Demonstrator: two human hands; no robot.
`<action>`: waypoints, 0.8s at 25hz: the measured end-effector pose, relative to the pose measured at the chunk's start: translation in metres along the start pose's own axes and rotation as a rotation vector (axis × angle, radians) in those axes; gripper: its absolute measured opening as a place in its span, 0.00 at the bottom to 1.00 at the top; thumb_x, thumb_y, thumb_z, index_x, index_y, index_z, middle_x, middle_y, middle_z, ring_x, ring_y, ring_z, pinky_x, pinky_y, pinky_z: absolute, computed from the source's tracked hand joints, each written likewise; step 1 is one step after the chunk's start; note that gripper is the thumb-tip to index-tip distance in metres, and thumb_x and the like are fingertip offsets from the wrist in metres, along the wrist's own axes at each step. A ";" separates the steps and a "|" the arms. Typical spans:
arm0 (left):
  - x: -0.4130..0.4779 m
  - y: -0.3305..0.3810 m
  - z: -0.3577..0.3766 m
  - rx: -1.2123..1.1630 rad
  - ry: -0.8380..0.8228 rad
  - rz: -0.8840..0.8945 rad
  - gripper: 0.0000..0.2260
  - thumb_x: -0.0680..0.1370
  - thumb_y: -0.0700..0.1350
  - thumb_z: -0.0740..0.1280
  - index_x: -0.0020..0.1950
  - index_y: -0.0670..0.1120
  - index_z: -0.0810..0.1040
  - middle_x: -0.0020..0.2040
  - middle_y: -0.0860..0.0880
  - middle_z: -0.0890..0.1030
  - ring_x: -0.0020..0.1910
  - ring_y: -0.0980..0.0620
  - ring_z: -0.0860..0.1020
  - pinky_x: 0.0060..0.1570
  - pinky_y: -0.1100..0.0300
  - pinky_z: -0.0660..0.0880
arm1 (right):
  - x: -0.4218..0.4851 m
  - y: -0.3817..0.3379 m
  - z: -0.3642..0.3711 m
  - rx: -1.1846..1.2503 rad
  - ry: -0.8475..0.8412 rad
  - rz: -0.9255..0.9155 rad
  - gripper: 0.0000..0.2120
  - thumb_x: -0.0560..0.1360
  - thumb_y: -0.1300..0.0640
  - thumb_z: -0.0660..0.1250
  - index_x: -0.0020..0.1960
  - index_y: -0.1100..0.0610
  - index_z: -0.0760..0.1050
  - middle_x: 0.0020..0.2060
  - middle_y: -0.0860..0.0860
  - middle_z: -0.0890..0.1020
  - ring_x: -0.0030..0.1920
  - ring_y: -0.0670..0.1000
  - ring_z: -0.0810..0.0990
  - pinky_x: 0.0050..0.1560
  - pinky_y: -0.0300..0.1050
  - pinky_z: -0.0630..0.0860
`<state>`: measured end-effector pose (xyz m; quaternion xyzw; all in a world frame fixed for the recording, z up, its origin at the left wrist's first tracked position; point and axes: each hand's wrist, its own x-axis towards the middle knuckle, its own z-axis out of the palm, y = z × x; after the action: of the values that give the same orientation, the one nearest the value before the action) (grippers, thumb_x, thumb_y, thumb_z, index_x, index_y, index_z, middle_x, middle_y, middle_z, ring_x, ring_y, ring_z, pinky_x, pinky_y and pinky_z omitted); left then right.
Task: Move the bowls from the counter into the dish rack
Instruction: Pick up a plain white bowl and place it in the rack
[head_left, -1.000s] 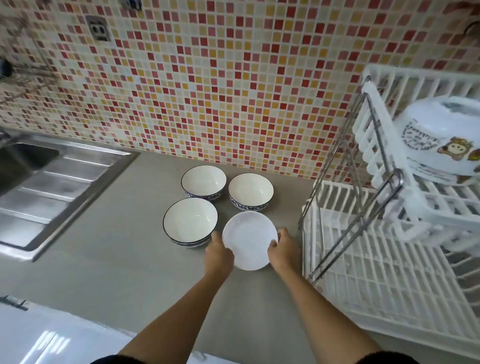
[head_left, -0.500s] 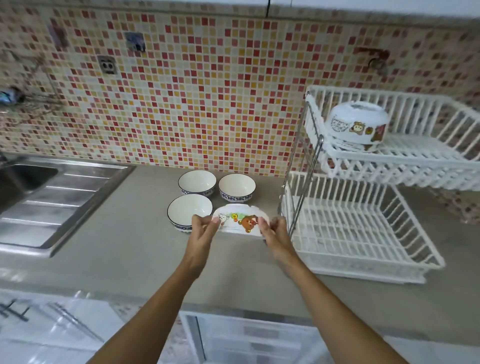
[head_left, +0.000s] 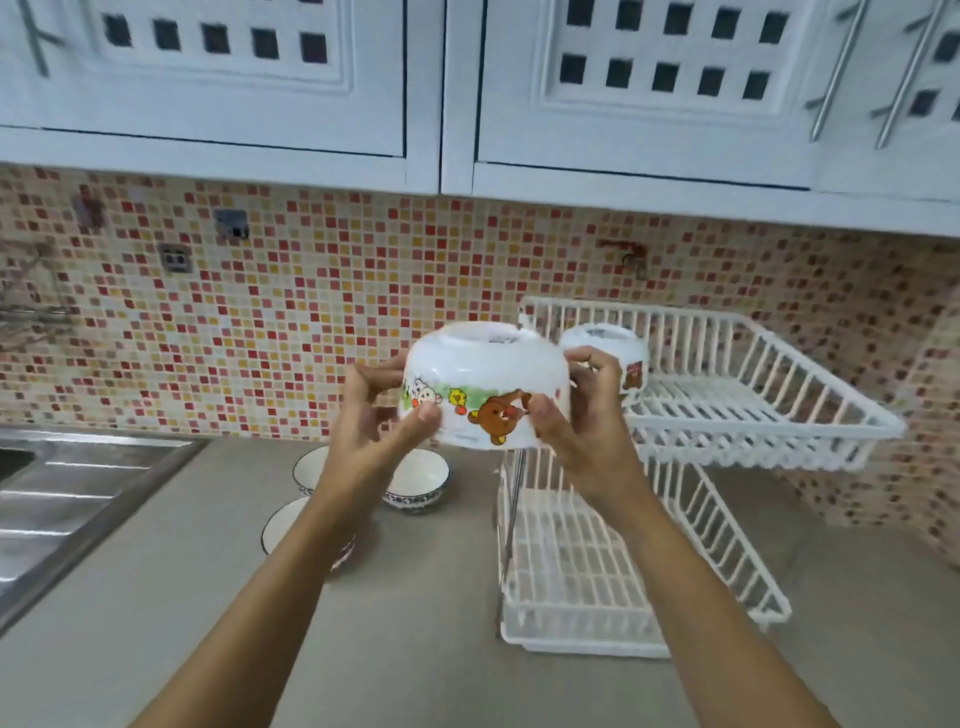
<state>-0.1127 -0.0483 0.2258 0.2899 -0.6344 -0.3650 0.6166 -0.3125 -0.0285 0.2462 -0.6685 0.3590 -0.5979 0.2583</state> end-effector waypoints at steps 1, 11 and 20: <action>0.017 -0.005 0.036 0.038 0.002 0.010 0.26 0.58 0.68 0.74 0.50 0.62 0.70 0.64 0.51 0.75 0.60 0.49 0.78 0.53 0.54 0.79 | 0.011 0.003 -0.045 -0.031 -0.009 -0.024 0.31 0.59 0.30 0.70 0.57 0.34 0.61 0.61 0.47 0.74 0.61 0.47 0.76 0.53 0.44 0.78; 0.072 0.000 0.073 0.245 -0.147 -0.137 0.27 0.78 0.61 0.46 0.68 0.50 0.71 0.66 0.49 0.74 0.63 0.51 0.73 0.65 0.51 0.70 | 0.057 0.017 -0.093 -0.545 -0.189 0.139 0.53 0.60 0.46 0.78 0.77 0.47 0.51 0.75 0.44 0.61 0.70 0.42 0.62 0.72 0.47 0.58; 0.065 -0.031 0.101 0.414 0.000 -0.290 0.22 0.83 0.54 0.49 0.71 0.46 0.70 0.69 0.45 0.72 0.56 0.53 0.68 0.55 0.58 0.61 | 0.062 0.062 -0.079 -0.758 -0.374 0.201 0.54 0.60 0.56 0.80 0.76 0.48 0.51 0.73 0.50 0.58 0.74 0.53 0.59 0.72 0.57 0.60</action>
<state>-0.2203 -0.1079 0.2405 0.4981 -0.6474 -0.3119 0.4853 -0.3992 -0.1081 0.2480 -0.7746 0.5636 -0.2643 0.1122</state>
